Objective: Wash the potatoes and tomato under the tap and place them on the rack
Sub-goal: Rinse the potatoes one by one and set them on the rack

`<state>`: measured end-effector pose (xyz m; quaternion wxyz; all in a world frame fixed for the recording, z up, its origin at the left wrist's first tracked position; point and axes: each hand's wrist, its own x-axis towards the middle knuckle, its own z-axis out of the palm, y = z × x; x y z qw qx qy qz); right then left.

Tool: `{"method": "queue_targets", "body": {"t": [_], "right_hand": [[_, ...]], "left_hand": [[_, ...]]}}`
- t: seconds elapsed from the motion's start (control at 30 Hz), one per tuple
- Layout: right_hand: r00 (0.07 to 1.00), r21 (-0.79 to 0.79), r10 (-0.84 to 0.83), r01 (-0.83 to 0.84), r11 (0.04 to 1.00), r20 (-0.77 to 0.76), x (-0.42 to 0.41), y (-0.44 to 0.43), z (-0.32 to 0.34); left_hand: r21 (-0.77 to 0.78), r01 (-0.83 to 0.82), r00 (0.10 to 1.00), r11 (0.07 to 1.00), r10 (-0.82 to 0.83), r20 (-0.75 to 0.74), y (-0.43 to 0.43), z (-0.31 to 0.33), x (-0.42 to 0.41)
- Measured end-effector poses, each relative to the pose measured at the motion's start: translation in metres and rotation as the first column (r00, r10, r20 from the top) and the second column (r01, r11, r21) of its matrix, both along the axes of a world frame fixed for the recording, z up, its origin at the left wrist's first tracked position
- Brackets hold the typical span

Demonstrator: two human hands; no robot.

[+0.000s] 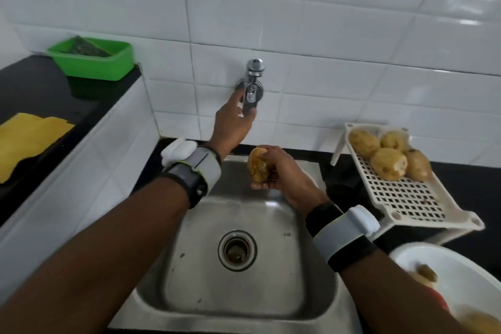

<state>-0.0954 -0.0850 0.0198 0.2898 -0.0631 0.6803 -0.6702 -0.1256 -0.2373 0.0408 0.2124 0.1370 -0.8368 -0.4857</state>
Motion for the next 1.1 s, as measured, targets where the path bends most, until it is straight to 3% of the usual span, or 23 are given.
{"method": "queue_targets", "body": {"t": [0.2,0.37,0.63,1.0,1.1], "right_hand": [[0.999,0.067,-0.027,0.030,0.997,-0.033,-0.019,-0.018,-0.006],[0.997,0.048,-0.068,0.070,0.996,-0.028,-0.027,-0.024,-0.010],[0.998,0.069,-0.069,0.069,0.995,0.001,-0.025,-0.043,-0.022],[0.993,0.038,-0.101,0.099,0.994,0.058,-0.021,-0.049,-0.037],[0.991,0.011,-0.124,0.124,0.992,0.048,-0.023,-0.048,-0.039]], "left_hand": [[-0.063,-0.136,0.987,0.989,0.130,-0.091,-0.003,0.006,-0.030],[0.125,-0.170,0.980,0.977,0.181,-0.082,-0.009,-0.005,-0.035],[0.306,-0.126,0.987,0.944,0.152,-0.062,-0.013,-0.001,-0.029],[0.349,-0.073,0.995,0.934,0.090,-0.031,-0.016,0.000,-0.023],[0.341,-0.054,0.996,0.939,0.028,0.081,-0.013,-0.018,-0.008]]}}
